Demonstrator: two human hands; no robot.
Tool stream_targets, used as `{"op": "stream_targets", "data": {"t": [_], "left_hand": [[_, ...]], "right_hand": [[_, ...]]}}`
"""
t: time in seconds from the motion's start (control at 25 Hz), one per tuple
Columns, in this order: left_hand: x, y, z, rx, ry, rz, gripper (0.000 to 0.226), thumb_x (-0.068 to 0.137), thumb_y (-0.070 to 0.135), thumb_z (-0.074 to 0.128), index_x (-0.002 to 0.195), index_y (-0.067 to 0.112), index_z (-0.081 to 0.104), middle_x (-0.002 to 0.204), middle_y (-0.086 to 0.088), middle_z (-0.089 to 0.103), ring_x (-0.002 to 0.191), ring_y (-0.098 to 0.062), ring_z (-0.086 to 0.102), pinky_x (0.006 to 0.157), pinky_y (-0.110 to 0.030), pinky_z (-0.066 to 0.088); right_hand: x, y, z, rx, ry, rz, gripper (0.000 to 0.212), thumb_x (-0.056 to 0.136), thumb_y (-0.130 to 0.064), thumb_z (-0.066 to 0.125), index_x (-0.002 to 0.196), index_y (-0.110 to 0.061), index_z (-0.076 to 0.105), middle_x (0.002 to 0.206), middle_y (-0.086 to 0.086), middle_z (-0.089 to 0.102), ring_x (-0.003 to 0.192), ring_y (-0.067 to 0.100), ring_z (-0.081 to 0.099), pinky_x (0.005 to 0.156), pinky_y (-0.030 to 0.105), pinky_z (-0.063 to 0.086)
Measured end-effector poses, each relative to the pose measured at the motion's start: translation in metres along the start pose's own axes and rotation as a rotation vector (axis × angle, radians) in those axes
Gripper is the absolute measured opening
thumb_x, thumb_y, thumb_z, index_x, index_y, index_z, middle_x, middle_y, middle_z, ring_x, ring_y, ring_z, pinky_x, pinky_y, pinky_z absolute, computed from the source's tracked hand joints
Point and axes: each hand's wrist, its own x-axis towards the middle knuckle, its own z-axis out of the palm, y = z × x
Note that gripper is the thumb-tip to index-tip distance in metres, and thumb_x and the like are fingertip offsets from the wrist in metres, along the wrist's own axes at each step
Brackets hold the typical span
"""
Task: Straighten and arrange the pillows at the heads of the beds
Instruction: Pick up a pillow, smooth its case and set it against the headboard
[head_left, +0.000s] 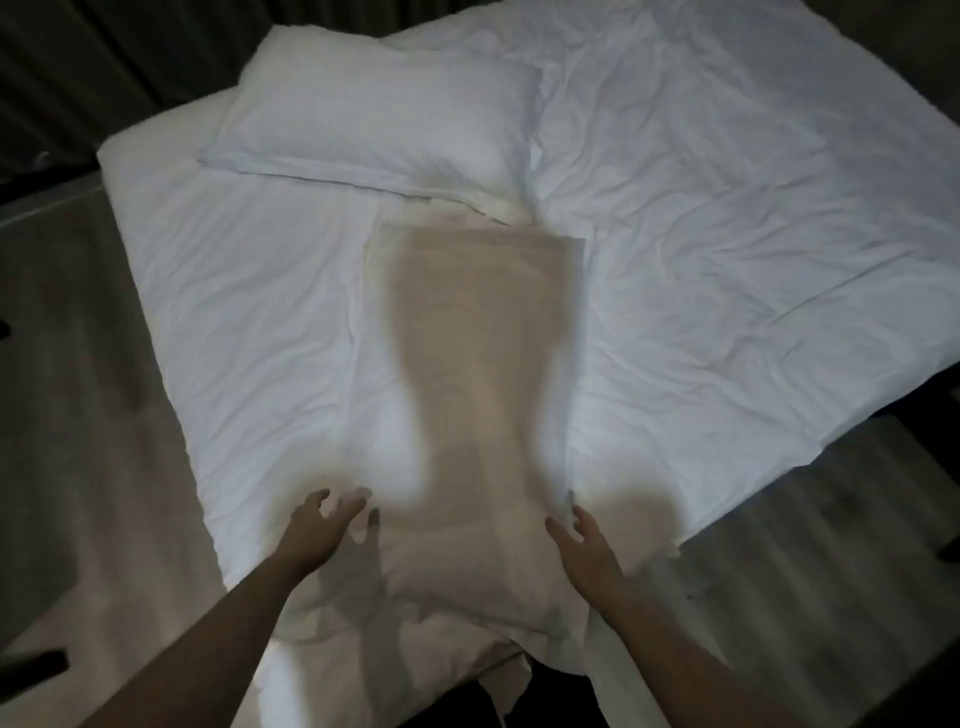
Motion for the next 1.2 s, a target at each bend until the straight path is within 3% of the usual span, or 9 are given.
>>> {"op": "stream_targets", "data": {"t": [0.12, 0.24, 0.4, 0.56, 0.68, 0.84, 1.0, 1.12, 1.2], "left_hand": [[0.013, -0.002, 0.009, -0.051, -0.114, -0.104, 0.104, 0.083, 0.076, 0.063, 0.156, 0.006, 0.036, 0.150, -0.019, 0.053, 0.133, -0.037, 0.055, 0.103, -0.043, 0.045], [0.011, 0.001, 0.016, 0.134, -0.112, 0.000, 0.079, 0.075, 0.083, 0.057, 0.110, 0.014, 0.072, 0.108, -0.009, 0.076, 0.098, -0.028, 0.071, 0.091, -0.043, 0.057], [-0.005, 0.013, -0.006, 0.068, -0.092, 0.143, 0.055, 0.076, 0.064, 0.060, 0.104, 0.020, 0.077, 0.100, -0.002, 0.079, 0.094, -0.026, 0.074, 0.089, -0.046, 0.059], [-0.051, 0.027, -0.024, 0.071, -0.191, 0.291, 0.024, 0.091, 0.051, 0.069, 0.088, 0.030, 0.081, 0.085, 0.012, 0.081, 0.083, -0.011, 0.076, 0.080, -0.034, 0.059], [-0.086, 0.023, -0.023, 0.371, -0.246, 0.368, 0.037, 0.092, 0.051, 0.067, 0.060, 0.033, 0.072, 0.065, 0.015, 0.073, 0.068, -0.004, 0.070, 0.068, -0.027, 0.053], [-0.110, 0.014, -0.018, 0.890, -0.425, 0.451, 0.034, 0.093, 0.055, 0.057, 0.081, 0.026, 0.071, 0.094, 0.003, 0.074, 0.089, -0.017, 0.068, 0.082, -0.031, 0.054], [-0.124, 0.085, -0.026, 0.677, -0.165, 0.749, 0.004, 0.094, 0.039, 0.065, 0.099, 0.038, 0.065, 0.113, 0.005, 0.074, 0.089, -0.016, 0.072, 0.087, -0.034, 0.056], [-0.146, 0.165, -0.023, 0.528, -0.060, 1.014, 0.034, 0.090, 0.029, 0.071, 0.123, 0.026, 0.065, 0.132, -0.002, 0.060, 0.090, -0.021, 0.073, 0.082, -0.039, 0.059], [-0.169, 0.213, -0.019, 0.498, -0.042, 1.174, 0.056, 0.086, 0.024, 0.074, 0.139, 0.022, 0.055, 0.145, -0.002, 0.047, 0.095, -0.020, 0.072, 0.080, -0.039, 0.059]], "right_hand": [[0.037, 0.005, 0.008, 0.011, -0.032, -0.011, 0.099, 0.082, -0.076, 0.063, 0.163, -0.030, 0.029, 0.156, -0.001, 0.051, 0.138, 0.025, 0.056, 0.114, 0.044, 0.046], [0.064, 0.010, 0.016, 0.098, -0.028, 0.016, 0.101, 0.069, -0.092, 0.063, 0.152, -0.038, 0.043, 0.146, -0.007, 0.061, 0.125, 0.019, 0.065, 0.108, 0.046, 0.053], [0.040, -0.039, -0.008, 0.170, -0.010, 0.013, 0.073, 0.080, -0.070, 0.073, 0.136, -0.023, 0.062, 0.121, 0.002, 0.073, 0.100, 0.020, 0.073, 0.087, 0.034, 0.059], [-0.008, -0.080, -0.049, 0.195, 0.009, 0.017, 0.076, 0.085, -0.045, 0.081, 0.145, -0.006, 0.056, 0.135, 0.008, 0.065, 0.129, 0.029, 0.060, 0.101, 0.034, 0.044], [-0.061, -0.085, -0.072, 0.111, -0.021, 0.021, 0.070, 0.084, -0.037, 0.083, 0.142, -0.007, 0.057, 0.131, 0.003, 0.066, 0.124, 0.023, 0.058, 0.101, 0.033, 0.041], [-0.128, -0.064, -0.070, 0.090, 0.069, -0.101, 0.032, 0.085, -0.017, 0.084, 0.110, -0.016, 0.064, 0.115, -0.003, 0.072, 0.111, 0.018, 0.067, 0.096, 0.029, 0.050], [-0.170, -0.062, -0.053, 0.027, 0.191, -0.312, 0.033, 0.087, -0.020, 0.082, 0.117, -0.020, 0.068, 0.109, -0.013, 0.073, 0.106, 0.011, 0.069, 0.099, 0.027, 0.052], [-0.191, -0.074, -0.052, 0.021, 0.233, -0.465, 0.025, 0.085, -0.023, 0.081, 0.108, -0.032, 0.074, 0.094, -0.006, 0.081, 0.086, 0.019, 0.078, 0.089, 0.043, 0.063], [-0.205, -0.088, -0.058, 0.043, 0.283, -0.584, 0.025, 0.086, -0.021, 0.081, 0.109, -0.030, 0.075, 0.094, -0.006, 0.081, 0.085, 0.017, 0.078, 0.088, 0.039, 0.063]]}}
